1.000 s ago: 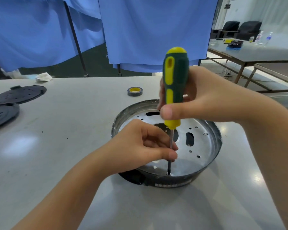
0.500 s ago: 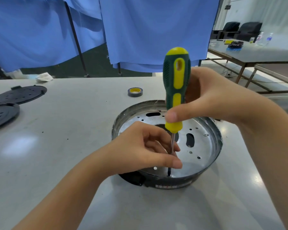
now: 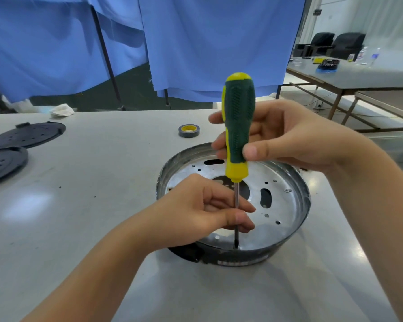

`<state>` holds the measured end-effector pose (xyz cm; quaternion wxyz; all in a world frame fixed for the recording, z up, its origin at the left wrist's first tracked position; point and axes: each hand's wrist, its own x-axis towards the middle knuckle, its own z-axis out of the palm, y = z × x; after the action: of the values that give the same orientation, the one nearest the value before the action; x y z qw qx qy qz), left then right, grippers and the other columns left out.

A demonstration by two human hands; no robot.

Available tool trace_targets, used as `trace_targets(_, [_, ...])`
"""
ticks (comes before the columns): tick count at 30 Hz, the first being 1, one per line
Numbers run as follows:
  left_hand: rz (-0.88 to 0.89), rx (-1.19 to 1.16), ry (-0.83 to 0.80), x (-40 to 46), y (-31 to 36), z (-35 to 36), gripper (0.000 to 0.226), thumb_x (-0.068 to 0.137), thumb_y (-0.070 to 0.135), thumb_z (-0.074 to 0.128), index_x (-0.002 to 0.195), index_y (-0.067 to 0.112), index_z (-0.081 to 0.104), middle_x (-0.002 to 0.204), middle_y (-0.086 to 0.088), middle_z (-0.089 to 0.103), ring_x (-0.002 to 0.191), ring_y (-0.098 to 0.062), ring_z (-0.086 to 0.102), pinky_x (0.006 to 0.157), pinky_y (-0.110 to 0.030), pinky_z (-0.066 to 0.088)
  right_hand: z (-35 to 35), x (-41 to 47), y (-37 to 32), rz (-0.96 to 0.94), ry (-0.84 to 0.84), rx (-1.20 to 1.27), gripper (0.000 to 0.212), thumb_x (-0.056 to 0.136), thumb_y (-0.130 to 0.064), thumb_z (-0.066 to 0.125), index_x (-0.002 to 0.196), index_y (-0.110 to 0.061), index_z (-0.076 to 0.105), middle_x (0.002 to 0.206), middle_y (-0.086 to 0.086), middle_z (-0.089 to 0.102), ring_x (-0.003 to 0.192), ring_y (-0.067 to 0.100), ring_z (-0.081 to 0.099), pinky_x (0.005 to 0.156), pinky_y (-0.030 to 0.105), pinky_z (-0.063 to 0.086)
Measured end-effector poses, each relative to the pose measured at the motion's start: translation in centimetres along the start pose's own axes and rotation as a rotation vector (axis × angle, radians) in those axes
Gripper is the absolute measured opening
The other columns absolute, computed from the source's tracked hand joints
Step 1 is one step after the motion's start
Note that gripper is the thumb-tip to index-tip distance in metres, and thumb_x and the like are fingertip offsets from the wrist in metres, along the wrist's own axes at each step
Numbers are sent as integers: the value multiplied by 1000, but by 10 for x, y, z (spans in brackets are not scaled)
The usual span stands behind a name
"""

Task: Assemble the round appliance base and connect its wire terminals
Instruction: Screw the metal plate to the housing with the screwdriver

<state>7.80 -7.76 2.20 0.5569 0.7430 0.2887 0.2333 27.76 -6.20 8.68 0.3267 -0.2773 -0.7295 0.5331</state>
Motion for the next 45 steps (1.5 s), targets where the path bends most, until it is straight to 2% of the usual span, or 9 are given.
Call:
trace_targets(7, [-20,-4,-50,0,2,0,25,95,1,52,113,15,62,102,-6,75,95,-15,72,82,-18,53,21,9,-3,-87,278,-353,35,64,-11,82,75,-20,50,55,-26,58,59,-13,59,54,4,43])
trace_targets(11, [-16,21,-45,-1,2,-3,20,94,2,55,108,10,66,95,-6,76,91,-16,73,82,-20,53,15,5,-7,-28,136,-272,43,61,-20,82,94,-13,57,86,-1,72,83,6,70,70,17,52])
trace_targets(16, [-7,43,-42,-1,2,-2,14,91,6,59,100,10,69,89,-4,76,87,-14,73,80,-19,53,-2,-9,-12,19,-142,-88,61,77,-2,62,134,-9,42,124,15,63,113,31,62,91,35,51])
trace_targets(21, [-7,16,-46,-1,4,-3,10,82,14,73,89,20,73,84,-2,76,81,-13,73,71,-16,52,3,-11,-15,-21,-88,-133,37,62,-4,76,97,-17,72,92,5,74,91,22,71,75,28,56])
trace_targets(24, [25,65,6,0,4,-2,13,71,15,84,78,21,74,73,5,74,70,-12,70,69,-16,51,14,-8,-20,-78,24,-359,35,54,-17,85,80,-10,63,74,12,67,70,22,68,64,30,58])
trace_targets(28, [68,106,61,1,3,-1,12,67,11,85,68,15,74,68,9,73,70,-11,71,69,-15,52,25,-5,-22,-118,111,-451,33,57,-23,85,66,-16,54,58,-8,57,54,5,55,53,18,48])
trace_targets(31, [57,111,65,1,2,0,14,68,11,84,74,4,73,74,6,75,67,-6,70,66,-12,49,22,-6,-21,-88,115,-454,34,60,-27,88,72,-21,57,62,-7,57,58,7,56,57,18,50])
trace_targets(37, [31,84,67,2,0,-1,17,70,13,83,76,5,69,80,4,76,75,-18,74,72,-21,57,7,-10,-17,15,-164,-134,55,78,-2,64,130,-5,47,119,15,66,112,29,63,91,38,52])
trace_targets(45, [35,22,-1,1,-2,-4,10,75,9,80,79,11,71,85,4,77,82,-18,74,74,-18,54,14,-9,-18,-33,-6,-237,35,54,-4,81,85,-2,63,84,8,74,82,22,72,69,25,57])
